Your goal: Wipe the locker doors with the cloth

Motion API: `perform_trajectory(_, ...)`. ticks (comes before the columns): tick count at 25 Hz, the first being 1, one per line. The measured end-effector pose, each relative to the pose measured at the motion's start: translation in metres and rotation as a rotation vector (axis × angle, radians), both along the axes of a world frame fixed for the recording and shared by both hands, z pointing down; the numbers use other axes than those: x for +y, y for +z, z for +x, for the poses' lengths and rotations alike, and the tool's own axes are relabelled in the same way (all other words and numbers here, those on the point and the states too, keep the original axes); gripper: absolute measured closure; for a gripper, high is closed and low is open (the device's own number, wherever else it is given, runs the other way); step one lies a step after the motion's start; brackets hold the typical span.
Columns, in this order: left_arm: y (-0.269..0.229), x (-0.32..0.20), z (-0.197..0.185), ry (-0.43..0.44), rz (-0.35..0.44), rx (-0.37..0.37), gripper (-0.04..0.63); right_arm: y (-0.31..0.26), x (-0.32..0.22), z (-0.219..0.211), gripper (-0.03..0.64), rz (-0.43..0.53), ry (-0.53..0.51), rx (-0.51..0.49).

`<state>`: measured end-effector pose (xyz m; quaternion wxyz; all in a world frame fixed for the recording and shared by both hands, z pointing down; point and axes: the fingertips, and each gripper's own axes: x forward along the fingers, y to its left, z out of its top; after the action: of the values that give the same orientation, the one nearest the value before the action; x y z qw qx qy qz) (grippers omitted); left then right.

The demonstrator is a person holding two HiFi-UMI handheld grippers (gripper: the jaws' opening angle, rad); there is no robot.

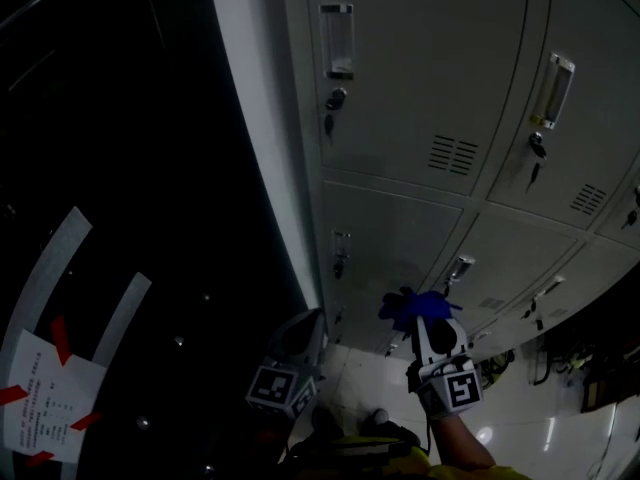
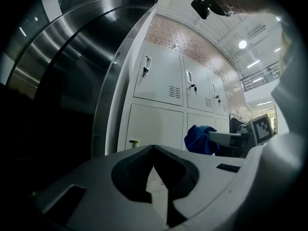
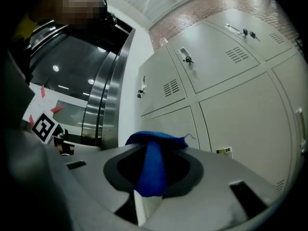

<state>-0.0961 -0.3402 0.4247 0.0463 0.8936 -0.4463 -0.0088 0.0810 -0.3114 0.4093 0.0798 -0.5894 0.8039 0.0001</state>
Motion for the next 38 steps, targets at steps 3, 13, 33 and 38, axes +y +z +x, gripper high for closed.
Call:
perform_trajectory(3,0.001,0.011,-0.005,0.047,-0.015,-0.025,0.595,-0.003,0.011,-0.010,0.520,-0.006,-0.001,-0.023)
perform_trajectory(13,-0.042,0.108,0.006,0.068,0.045,-0.003,0.594,-0.027,0.119,-0.002,0.518,0.057,-0.022,-0.071)
perform_trajectory(33,-0.057,0.428,0.179,0.137,0.116,0.052,0.586,-0.033,0.444,0.199,0.520,0.092,0.087,-0.100)
perform_trajectory(38,-0.057,0.447,0.180,0.196,0.121,0.049,0.583,-0.028,0.468,0.198,0.520,0.081,0.116,-0.107)
